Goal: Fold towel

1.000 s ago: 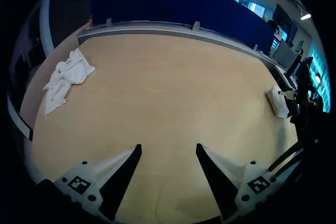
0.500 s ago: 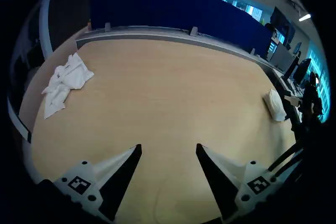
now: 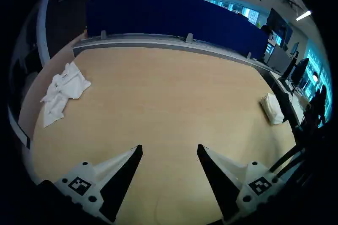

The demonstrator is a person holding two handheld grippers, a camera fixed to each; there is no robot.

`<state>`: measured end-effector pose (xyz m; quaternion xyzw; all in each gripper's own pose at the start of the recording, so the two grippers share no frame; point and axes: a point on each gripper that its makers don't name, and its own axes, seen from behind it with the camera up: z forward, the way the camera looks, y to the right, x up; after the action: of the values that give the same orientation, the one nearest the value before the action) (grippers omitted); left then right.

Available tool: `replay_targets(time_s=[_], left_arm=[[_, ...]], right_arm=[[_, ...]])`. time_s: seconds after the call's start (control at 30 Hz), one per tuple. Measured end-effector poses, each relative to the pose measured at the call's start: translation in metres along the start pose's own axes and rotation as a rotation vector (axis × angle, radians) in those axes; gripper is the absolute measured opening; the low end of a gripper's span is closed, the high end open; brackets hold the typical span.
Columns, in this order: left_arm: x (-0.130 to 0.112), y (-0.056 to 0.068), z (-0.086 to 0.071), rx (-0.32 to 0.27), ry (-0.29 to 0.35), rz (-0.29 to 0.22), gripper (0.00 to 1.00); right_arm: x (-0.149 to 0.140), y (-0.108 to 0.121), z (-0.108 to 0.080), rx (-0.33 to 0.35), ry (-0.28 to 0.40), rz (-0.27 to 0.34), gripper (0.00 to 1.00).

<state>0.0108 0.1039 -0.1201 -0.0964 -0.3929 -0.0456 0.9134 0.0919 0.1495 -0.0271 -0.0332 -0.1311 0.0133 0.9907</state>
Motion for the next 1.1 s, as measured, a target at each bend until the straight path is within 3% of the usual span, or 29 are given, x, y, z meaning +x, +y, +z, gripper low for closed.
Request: replay_targets(time_s=[0.3,0.47,0.7,0.93,1.1], left_arm=[[0.010,-0.001,0.000,-0.006,0.035,-0.005,0.96],[0.028,-0.006,-0.002,0.001,0.103,-0.009,0.96],[0.082,-0.008,-0.019,0.005,0.310,0.010,0.96],[0.142,-0.012,-0.056,0.033,0.568,0.064,0.96],[0.164,-0.021,-0.071,0.061,0.667,0.064,0.96]], right_arm=[[0.026,0.000,-0.016,-0.028,0.080,-0.011,0.96],[0.044,-0.008,-0.024,-0.036,0.121,-0.012,0.97],[0.058,-0.035,-0.031,-0.002,0.137,-0.031,0.98],[0.065,-0.063,-0.036,0.032,0.141,-0.028,0.98],[0.069,-0.080,-0.042,0.041,0.151,-0.008,0.99]])
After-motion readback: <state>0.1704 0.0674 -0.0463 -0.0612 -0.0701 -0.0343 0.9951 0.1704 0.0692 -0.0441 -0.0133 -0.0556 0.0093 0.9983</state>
